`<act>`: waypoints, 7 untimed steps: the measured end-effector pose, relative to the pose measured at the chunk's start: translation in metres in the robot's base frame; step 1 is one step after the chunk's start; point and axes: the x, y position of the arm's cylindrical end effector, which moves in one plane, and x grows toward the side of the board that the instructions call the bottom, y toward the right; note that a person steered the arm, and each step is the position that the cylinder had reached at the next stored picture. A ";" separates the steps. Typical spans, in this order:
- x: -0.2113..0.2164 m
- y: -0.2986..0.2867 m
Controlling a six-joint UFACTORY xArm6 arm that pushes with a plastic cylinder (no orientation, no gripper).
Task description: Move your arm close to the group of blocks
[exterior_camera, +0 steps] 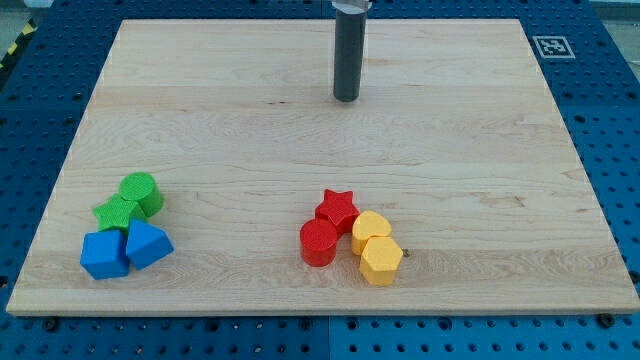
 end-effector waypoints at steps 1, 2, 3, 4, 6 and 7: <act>0.000 0.000; 0.013 -0.003; 0.022 -0.017; 0.027 -0.044; 0.068 -0.090; 0.085 -0.098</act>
